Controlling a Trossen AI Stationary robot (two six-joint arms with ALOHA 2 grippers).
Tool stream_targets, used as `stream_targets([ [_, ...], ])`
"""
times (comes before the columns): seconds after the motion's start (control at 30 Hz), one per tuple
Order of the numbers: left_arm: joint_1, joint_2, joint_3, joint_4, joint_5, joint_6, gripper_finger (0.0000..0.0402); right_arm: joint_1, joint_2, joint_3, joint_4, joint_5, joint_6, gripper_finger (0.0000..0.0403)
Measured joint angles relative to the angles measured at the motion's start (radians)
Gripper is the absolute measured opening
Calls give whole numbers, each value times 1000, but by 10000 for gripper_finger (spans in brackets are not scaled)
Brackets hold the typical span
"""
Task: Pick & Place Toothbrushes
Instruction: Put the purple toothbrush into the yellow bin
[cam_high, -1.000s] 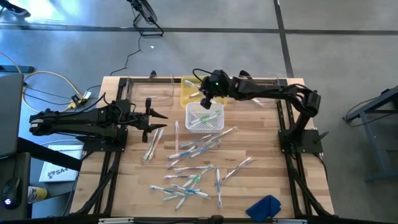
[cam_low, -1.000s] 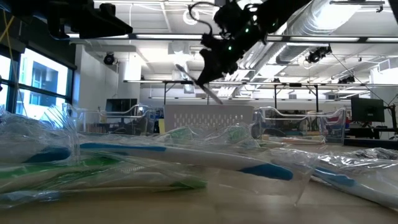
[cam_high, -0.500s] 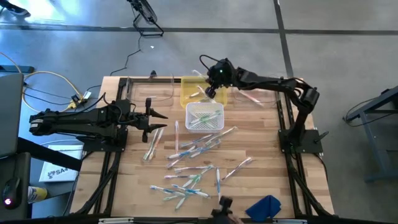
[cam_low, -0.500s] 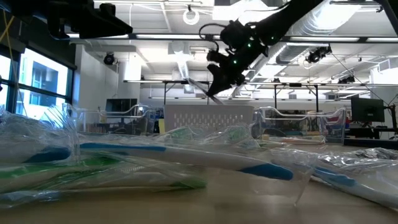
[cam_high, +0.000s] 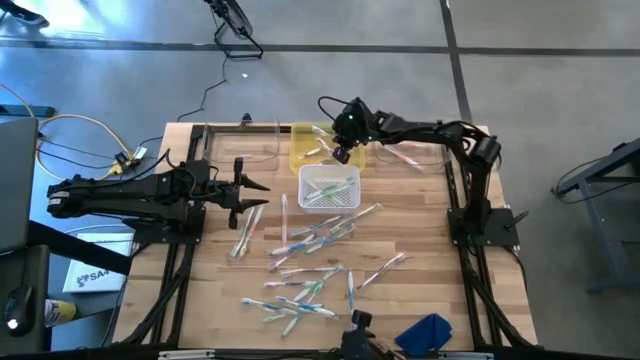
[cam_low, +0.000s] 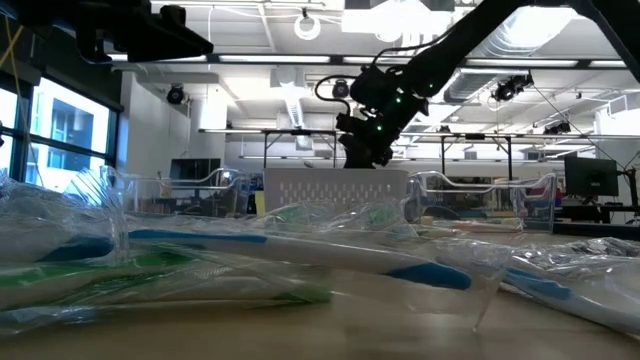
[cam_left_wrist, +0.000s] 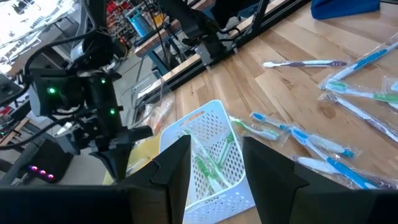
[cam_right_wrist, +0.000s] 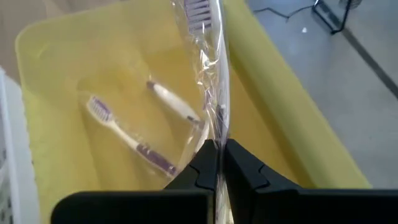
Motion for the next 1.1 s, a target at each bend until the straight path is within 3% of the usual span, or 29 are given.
stream_targets([
  [0.63,0,0,0,-3,0,0,141,-24,14,0,-121,-36,-26,8],
  [1.1,0,0,0,-37,0,-4,141,-12,13,0,-3,-69,-26,88],
])
